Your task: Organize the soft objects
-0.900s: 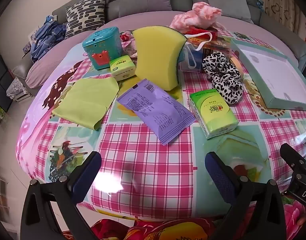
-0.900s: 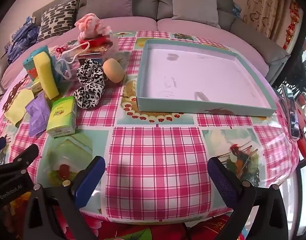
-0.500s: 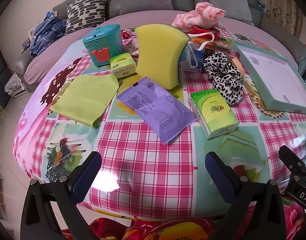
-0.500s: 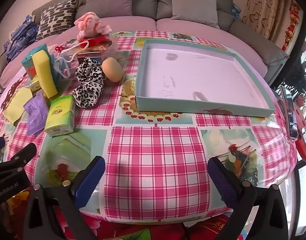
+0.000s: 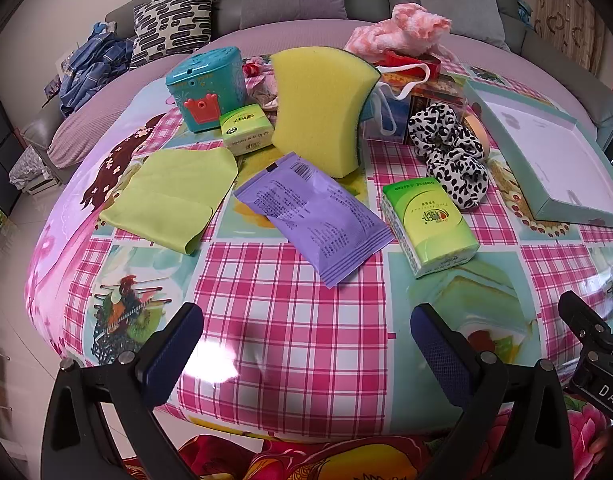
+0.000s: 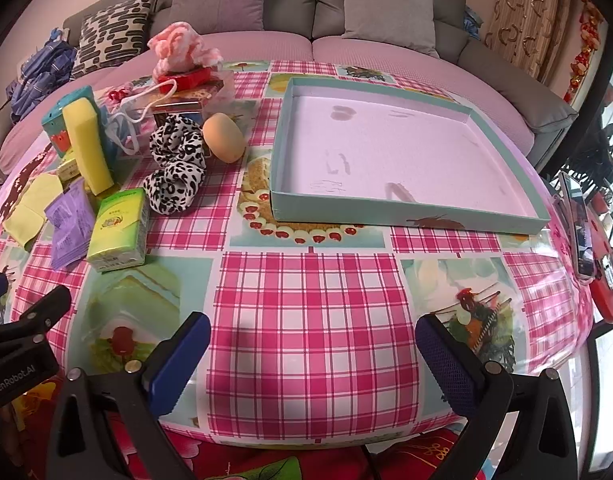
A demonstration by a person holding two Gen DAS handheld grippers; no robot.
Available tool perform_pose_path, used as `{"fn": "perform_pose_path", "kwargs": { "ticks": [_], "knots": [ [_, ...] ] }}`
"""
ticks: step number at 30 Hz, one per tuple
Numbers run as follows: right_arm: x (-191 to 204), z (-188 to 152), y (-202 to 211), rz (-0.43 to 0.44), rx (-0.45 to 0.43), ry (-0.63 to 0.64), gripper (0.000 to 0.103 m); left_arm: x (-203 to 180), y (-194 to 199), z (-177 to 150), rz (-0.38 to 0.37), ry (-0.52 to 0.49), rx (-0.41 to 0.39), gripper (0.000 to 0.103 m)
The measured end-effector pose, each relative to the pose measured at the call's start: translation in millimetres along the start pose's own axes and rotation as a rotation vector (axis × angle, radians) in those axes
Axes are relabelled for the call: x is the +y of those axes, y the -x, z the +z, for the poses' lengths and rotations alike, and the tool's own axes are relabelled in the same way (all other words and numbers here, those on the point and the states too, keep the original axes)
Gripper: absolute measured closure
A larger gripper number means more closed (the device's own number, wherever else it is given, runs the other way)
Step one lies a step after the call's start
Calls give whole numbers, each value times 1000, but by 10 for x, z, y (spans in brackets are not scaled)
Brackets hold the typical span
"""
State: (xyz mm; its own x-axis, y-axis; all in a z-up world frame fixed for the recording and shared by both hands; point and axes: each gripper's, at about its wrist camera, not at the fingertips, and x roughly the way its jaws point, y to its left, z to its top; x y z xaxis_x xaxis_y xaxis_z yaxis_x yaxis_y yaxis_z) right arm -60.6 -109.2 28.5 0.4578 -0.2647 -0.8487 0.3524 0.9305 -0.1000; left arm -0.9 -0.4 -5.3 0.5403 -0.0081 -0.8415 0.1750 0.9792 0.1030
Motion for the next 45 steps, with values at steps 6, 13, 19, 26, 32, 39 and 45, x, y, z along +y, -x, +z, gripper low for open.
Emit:
{"fn": "perform_pose_path", "kwargs": {
  "ticks": [6, 13, 19, 26, 32, 39, 45],
  "knots": [
    [8, 3, -6, -2, 1, 1, 0, 28, -16, 8, -4, 0, 7, 0],
    [10, -2, -15, -6, 4, 4, 0, 33, -31, 6, -4, -1, 13, 0],
    [8, -3, -18, -6, 4, 4, 0, 37, -32, 8, -6, -2, 13, 0],
    [7, -6, -23, -8, 6, 6, 0, 40, -53, -6, -5, -1, 17, 0],
    [17, -6, -33, -13, 11, 12, 0, 46, -59, -3, -5, -3, 21, 0],
    [22, -4, -35, -16, 15, 16, 0, 45, -61, -3, -3, -4, 23, 0],
    [28, -4, -44, -18, 18, 17, 0, 44, -61, -7, -2, -6, 25, 0]
  ]
}}
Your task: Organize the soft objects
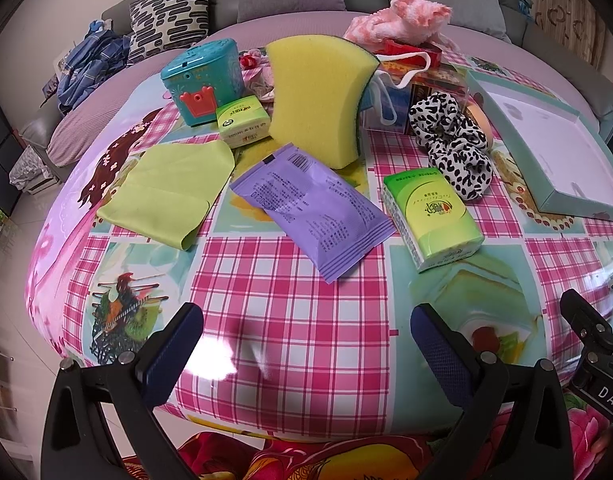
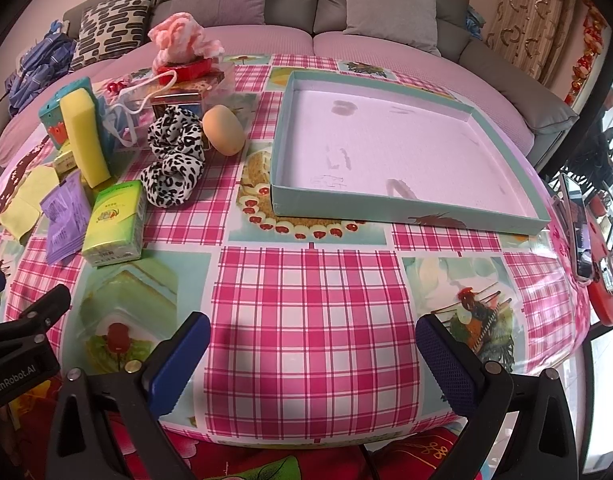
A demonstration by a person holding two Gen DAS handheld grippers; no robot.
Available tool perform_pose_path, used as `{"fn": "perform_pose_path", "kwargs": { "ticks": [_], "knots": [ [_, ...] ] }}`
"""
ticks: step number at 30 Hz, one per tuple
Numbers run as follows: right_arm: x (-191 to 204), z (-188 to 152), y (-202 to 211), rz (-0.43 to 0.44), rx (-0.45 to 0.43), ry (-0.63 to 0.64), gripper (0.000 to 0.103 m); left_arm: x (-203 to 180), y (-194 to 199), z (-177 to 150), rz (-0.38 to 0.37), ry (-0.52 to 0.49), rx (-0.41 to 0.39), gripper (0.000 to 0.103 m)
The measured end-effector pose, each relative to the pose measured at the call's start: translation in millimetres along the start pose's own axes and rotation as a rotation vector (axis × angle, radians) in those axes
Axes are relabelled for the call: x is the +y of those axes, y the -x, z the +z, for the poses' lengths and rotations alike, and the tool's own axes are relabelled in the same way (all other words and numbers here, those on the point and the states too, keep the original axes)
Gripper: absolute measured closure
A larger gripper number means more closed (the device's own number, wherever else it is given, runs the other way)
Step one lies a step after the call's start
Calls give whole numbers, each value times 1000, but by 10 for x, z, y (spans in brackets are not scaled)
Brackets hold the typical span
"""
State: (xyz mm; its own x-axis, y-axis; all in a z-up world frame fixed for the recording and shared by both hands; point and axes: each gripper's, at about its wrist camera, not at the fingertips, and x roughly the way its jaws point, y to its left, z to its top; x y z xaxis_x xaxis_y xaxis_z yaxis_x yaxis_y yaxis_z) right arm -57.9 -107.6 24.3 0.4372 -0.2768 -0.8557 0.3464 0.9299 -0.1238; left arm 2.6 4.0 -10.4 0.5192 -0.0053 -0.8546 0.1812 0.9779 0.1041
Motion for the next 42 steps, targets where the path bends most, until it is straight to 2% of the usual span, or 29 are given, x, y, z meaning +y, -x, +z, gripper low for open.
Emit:
{"fn": "perform_pose_path", "kwargs": {
  "ticks": [25, 28, 32, 35, 38, 42],
  "knots": [
    [8, 4, 55, 7, -14, 7, 0, 60, 20, 18, -20, 16, 0, 0],
    [43, 39, 120, 32, -37, 26, 0, 205, 48, 75, -81, 43, -9, 0],
    [167, 173, 193, 129, -72, 33, 0, 520, 48, 213, -63, 44, -51, 0],
    [324, 285, 202, 200, -85, 69, 0, 854, 64, 322, -71, 98, -87, 0],
    [532, 376, 180, 243, -96, 107, 0, 1241, 16, 434, -109, 183, -95, 0],
    [835, 463, 111, 270, -87, 144, 0, 1527, -101, 553, -107, 216, -108, 0]
  ]
}}
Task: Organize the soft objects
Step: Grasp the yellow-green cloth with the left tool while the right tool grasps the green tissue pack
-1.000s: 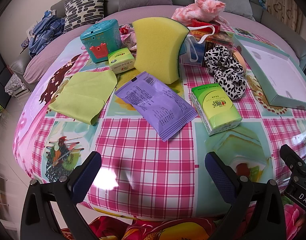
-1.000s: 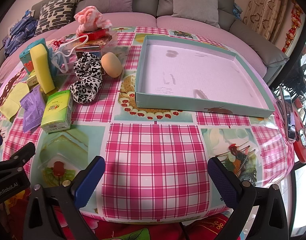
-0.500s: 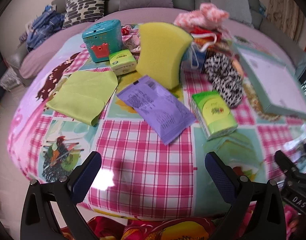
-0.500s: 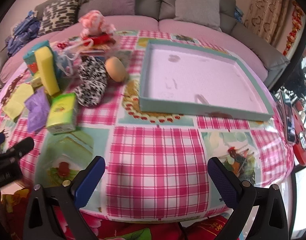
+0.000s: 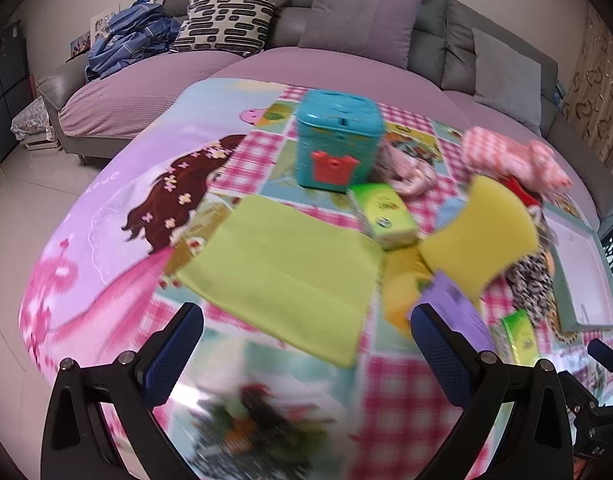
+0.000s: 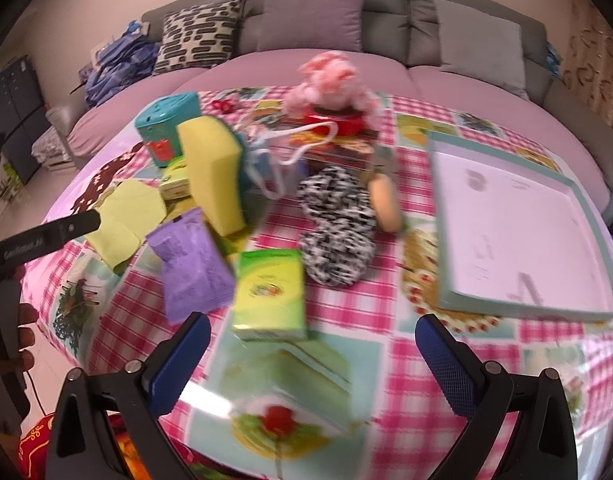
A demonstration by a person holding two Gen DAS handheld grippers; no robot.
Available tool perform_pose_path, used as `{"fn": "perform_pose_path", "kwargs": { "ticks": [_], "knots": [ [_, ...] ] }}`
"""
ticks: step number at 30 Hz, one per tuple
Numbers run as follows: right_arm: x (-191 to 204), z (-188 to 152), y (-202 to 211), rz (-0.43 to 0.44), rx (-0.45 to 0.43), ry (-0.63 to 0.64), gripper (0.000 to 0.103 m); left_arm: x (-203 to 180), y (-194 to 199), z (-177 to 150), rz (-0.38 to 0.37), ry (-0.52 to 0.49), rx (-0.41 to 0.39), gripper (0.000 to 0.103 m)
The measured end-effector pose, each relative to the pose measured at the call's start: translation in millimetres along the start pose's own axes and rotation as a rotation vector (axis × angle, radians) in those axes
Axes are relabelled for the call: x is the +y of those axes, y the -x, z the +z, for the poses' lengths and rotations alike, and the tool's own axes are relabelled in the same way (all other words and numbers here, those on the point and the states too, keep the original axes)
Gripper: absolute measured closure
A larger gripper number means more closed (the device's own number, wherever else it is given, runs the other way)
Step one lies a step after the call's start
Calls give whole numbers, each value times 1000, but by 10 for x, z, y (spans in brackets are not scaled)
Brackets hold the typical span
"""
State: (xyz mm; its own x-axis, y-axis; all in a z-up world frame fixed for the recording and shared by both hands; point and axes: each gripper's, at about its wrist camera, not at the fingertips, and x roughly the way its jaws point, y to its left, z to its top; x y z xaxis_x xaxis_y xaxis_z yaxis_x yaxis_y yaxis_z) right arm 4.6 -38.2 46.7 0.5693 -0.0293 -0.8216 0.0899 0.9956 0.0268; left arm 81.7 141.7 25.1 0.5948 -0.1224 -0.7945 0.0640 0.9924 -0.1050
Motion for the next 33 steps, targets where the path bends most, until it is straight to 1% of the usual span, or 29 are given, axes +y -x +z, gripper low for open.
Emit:
{"fn": "perform_pose_path", "kwargs": {
  "ticks": [1, 3, 6, 9, 12, 14, 16, 20, 23, 26, 29, 30, 33],
  "knots": [
    [55, 24, -35, 9, 4, 3, 0, 49, -46, 27, -1, -1, 1, 0],
    [112, 54, -114, 20, 17, 7, 0, 146, -172, 78, -3, -14, 35, 0],
    [155, 78, -228, 16, 37, 17, 0, 293, -333, 142, 35, -13, 73, 0],
    [182, 83, -311, 12, 54, 20, 0, 414, -504, 171, 52, -8, 119, 0],
    [186, 88, -391, 17, 69, 17, 0, 412, -640, 154, 32, -29, 159, 0],
    [171, 89, -437, 15, 76, 7, 0, 358, -712, 133, 39, -56, 184, 0],
    [131, 83, -477, 12, 85, -13, 0, 280, -729, 117, 49, -86, 177, 0],
    [60, 95, -519, -4, 91, -42, 0, 72, -730, 60, 37, -159, 163, 0],
    [24, 100, -538, -8, 91, -48, 0, 25, -733, 51, 20, -148, 166, 0],
    [-4, 108, -594, -6, 103, -55, 0, 9, -760, 48, 26, -141, 155, 1],
    [-24, 74, -605, -8, 104, -66, 0, -5, -756, 23, 17, -144, 133, 6],
    [-25, 66, -598, -6, 103, -68, 0, 5, -772, 24, 14, -147, 125, 10],
    [-37, 59, -585, -6, 97, -66, 0, 15, -748, 22, 9, -150, 101, 29]
  ]
}}
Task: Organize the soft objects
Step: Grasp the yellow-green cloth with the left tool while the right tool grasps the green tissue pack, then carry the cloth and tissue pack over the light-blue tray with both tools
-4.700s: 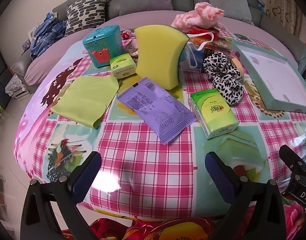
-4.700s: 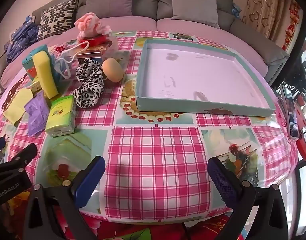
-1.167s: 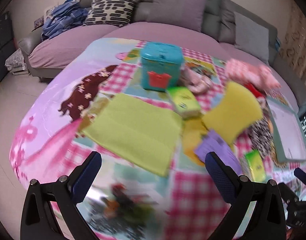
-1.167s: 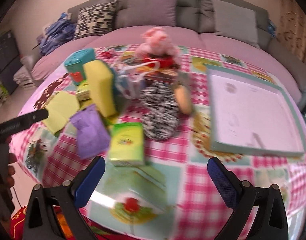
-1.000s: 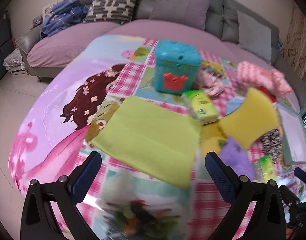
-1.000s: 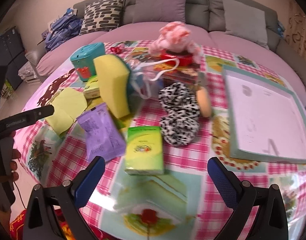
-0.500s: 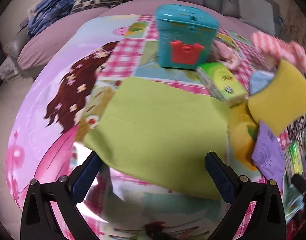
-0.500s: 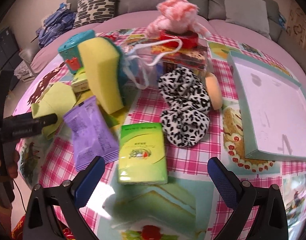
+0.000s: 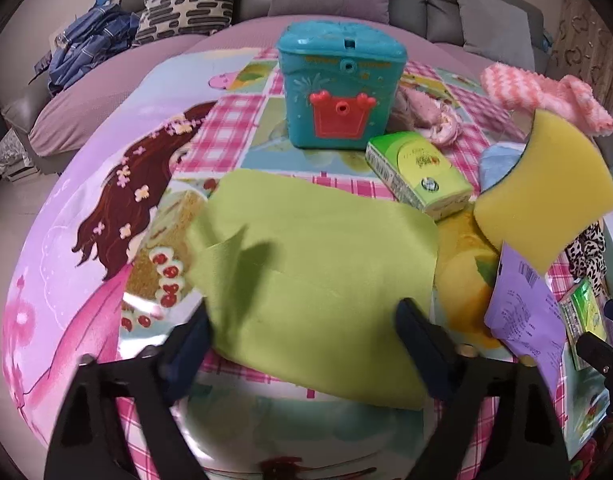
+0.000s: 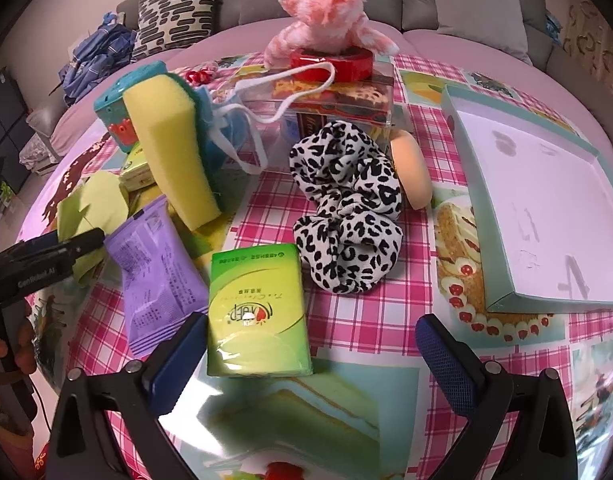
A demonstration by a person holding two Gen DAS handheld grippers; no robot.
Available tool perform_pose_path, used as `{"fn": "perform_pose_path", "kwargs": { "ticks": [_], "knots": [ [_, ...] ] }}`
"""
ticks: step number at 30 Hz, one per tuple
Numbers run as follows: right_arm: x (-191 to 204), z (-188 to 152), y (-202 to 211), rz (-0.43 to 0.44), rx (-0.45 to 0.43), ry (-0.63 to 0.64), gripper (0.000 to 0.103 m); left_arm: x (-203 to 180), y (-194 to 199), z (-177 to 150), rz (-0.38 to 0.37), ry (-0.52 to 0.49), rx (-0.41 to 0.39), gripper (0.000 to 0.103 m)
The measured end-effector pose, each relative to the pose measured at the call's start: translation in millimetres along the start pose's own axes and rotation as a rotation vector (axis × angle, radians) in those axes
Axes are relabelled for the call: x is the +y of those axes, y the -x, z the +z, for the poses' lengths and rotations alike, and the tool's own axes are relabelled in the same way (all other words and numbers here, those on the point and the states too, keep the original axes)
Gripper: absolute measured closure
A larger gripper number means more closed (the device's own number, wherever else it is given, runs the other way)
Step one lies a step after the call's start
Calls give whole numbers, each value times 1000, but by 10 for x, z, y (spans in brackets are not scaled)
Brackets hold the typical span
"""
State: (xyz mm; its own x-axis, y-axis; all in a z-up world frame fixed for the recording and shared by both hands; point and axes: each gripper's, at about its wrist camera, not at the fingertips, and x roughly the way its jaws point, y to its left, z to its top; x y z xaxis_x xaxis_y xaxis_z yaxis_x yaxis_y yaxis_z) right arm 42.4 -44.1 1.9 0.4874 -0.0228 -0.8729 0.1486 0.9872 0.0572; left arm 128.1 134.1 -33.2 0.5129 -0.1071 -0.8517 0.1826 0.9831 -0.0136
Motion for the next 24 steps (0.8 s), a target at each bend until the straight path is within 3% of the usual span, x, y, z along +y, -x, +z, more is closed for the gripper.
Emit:
{"fn": "perform_pose_path", "kwargs": {
  "ticks": [4, 8, 13, 15, 20, 24],
  "knots": [
    [12, -3, 9, -4, -8, 8, 3, 70, 44, 15, 3, 11, -30, 53],
    [58, -19, 35, -1, -11, 17, 6, 158, 64, 30, 3, 26, -41, 66],
    [109, -8, 48, 0, -24, 32, 19, 218, 56, 40, 0, 41, -48, 83],
    [118, -10, 48, 7, -25, 36, 24, 246, 53, 46, -4, 55, -48, 86],
    [115, -28, 63, 15, -31, 35, 52, 267, 39, 44, 1, 71, -53, 89],
    [92, -25, 76, 31, -34, 24, 53, 268, 44, 38, 7, 84, -61, 93]
  ]
}}
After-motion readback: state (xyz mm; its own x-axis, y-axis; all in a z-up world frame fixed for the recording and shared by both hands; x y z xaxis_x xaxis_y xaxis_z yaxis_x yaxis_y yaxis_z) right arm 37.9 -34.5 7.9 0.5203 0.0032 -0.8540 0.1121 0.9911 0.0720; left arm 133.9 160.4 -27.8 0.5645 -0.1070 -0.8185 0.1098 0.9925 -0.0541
